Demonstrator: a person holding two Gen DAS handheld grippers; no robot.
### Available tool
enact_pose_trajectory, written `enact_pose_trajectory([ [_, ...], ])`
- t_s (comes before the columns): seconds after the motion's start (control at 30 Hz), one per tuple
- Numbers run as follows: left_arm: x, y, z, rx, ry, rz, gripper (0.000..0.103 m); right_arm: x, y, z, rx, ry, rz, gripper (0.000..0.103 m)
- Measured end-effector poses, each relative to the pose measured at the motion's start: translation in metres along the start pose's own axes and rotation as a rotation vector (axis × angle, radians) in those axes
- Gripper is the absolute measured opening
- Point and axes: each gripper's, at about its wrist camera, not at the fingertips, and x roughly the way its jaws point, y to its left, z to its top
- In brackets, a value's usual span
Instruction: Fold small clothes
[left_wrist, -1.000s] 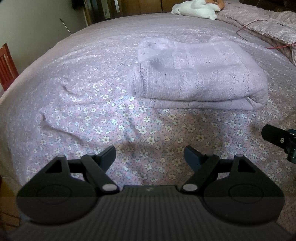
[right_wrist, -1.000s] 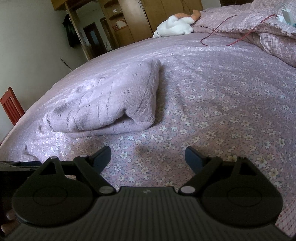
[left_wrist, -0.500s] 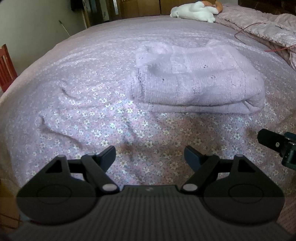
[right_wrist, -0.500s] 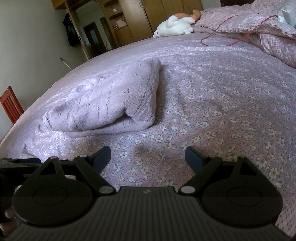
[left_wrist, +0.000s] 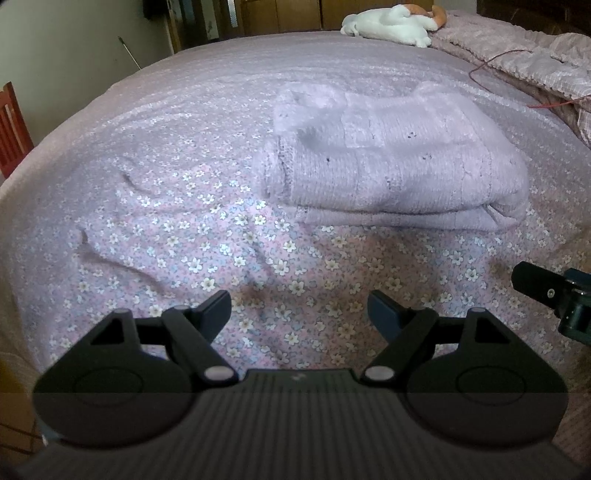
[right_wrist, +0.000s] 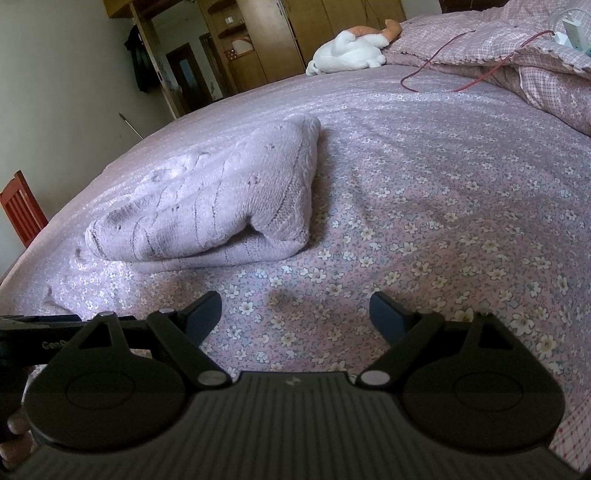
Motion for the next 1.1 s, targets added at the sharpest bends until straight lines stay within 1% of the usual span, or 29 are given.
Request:
enact_pose_trajectory([
  [0.57,-0.0010,0.0003,0.0011,-0.008,-0.005,0.001,0.082,0.0005,0.0003,-0.0001,0.000,0.000,0.000,0.092],
  [0.8,-0.0052,0.0005,0.0023,-0.004,-0.030,-0.004,0.082,0.0004,0.0006,-0.0002,-0.002,-0.001,0.000,0.092],
  [1.1,-0.0080,0.0022,0.0021,-0.013,-0.041,-0.005,0.082,0.0015,0.0032,-0.0004,-0.021,0.003,-0.012,0.092],
])
